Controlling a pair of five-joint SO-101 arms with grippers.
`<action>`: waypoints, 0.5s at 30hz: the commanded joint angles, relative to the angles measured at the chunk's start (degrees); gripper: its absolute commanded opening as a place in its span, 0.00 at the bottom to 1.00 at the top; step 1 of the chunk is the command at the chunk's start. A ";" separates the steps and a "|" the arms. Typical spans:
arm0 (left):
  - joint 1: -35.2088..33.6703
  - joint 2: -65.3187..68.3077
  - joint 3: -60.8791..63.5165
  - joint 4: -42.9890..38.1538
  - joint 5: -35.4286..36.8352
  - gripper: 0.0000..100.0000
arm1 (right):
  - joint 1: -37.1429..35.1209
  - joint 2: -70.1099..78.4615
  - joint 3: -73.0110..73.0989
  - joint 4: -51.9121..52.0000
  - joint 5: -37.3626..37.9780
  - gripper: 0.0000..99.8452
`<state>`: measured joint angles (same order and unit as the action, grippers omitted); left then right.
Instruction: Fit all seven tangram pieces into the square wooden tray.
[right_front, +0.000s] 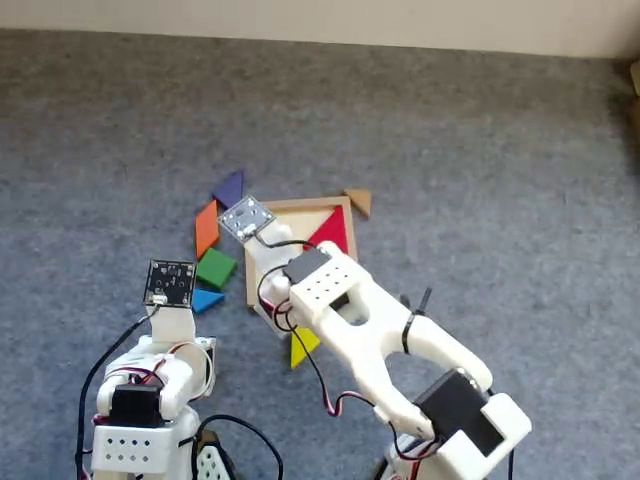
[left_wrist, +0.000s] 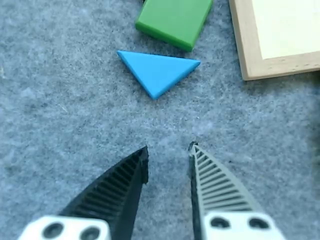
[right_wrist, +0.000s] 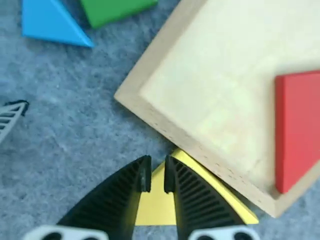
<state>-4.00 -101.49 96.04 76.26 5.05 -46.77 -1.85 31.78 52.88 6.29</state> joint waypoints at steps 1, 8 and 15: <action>-0.84 -2.51 1.10 0.35 0.35 0.14 | -0.75 -3.12 0.75 -3.30 0.26 0.06; -0.84 -2.51 1.10 0.35 0.35 0.14 | -0.48 -1.10 1.71 -3.82 0.26 0.06; -0.84 -2.51 1.10 0.35 0.35 0.14 | 4.00 5.49 1.10 1.01 0.26 0.06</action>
<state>-4.00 -101.49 96.04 76.26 5.05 -46.07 1.85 32.92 51.12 6.37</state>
